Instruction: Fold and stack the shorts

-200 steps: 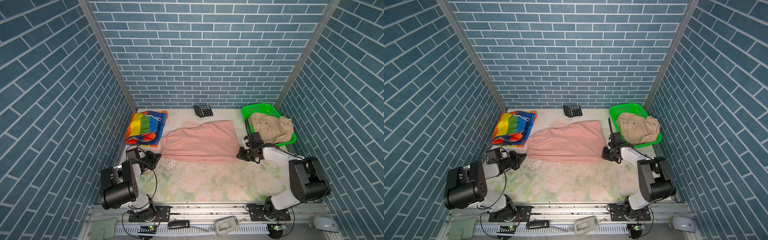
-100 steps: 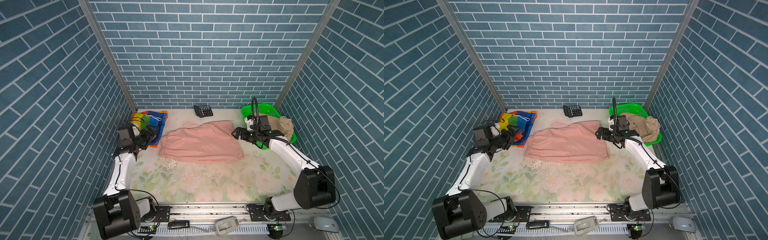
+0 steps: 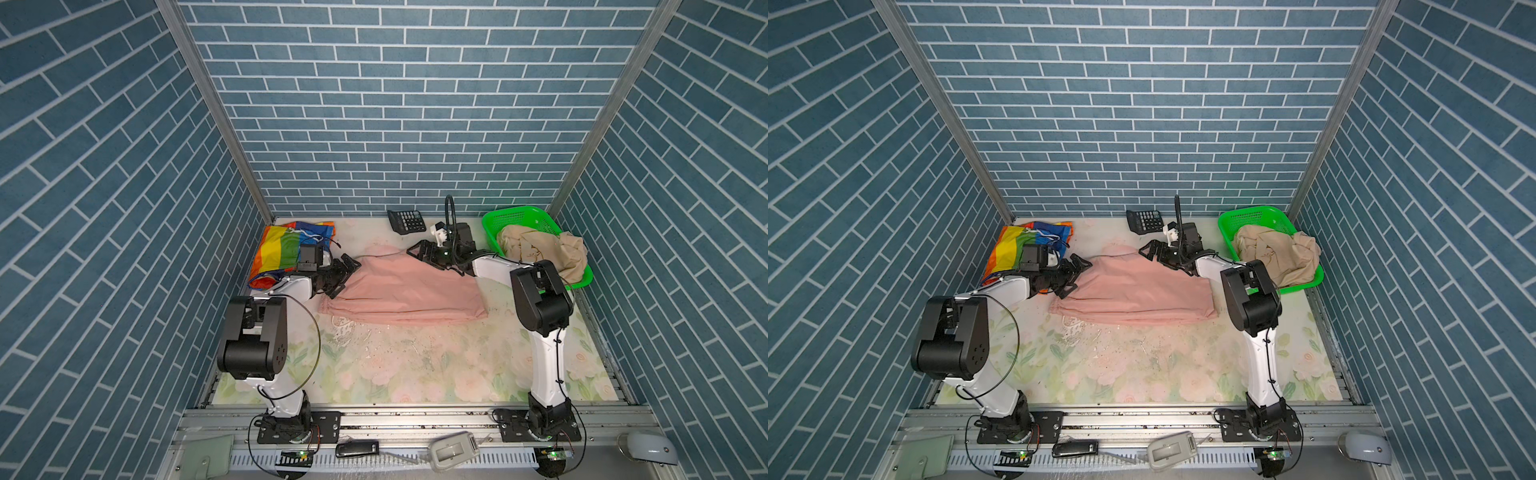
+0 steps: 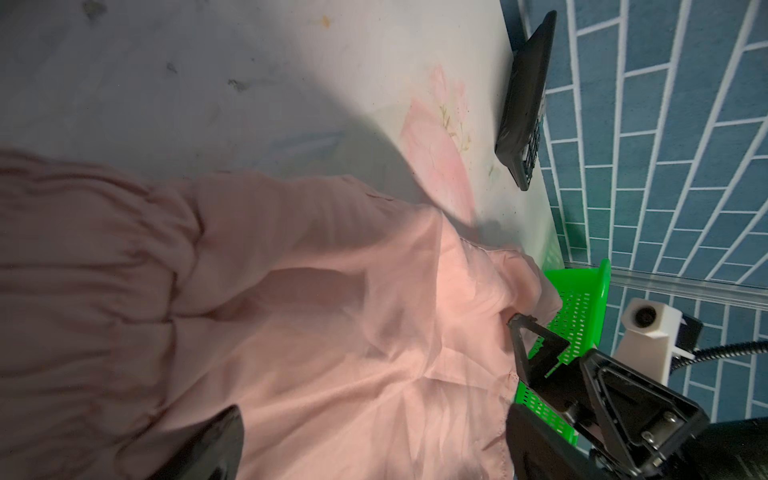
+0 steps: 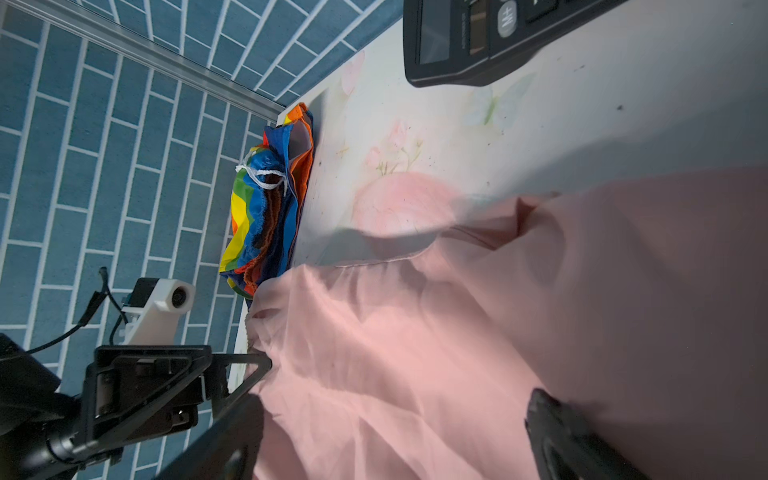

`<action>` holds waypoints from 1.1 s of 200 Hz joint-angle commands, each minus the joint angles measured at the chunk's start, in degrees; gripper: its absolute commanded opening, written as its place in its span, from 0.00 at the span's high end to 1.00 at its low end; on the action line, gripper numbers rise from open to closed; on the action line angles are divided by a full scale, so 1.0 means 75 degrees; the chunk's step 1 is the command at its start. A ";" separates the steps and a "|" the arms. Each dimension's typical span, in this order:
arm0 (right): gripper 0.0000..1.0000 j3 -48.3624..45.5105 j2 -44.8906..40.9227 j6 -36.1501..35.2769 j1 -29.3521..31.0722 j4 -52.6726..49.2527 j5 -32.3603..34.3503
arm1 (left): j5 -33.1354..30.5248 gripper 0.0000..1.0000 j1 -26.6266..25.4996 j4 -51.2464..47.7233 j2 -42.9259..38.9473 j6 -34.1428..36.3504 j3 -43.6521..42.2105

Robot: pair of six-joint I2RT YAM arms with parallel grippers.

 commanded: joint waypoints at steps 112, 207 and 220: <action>0.01 0.1163 0.1380 -0.0461 -0.1593 -0.0056 -0.0255 | -0.0097 0.00 0.1443 0.0556 -0.0370 0.0536 -0.2404; 0.01 0.0303 -0.0208 -0.0126 -0.0076 0.1458 -0.0245 | -0.0777 0.00 0.0467 -0.1228 -0.2005 0.0876 -0.0353; 0.01 0.0446 0.0216 0.0215 0.0215 0.1961 -0.0288 | -0.0600 0.00 0.0436 -0.1009 -0.1646 0.0683 -0.0186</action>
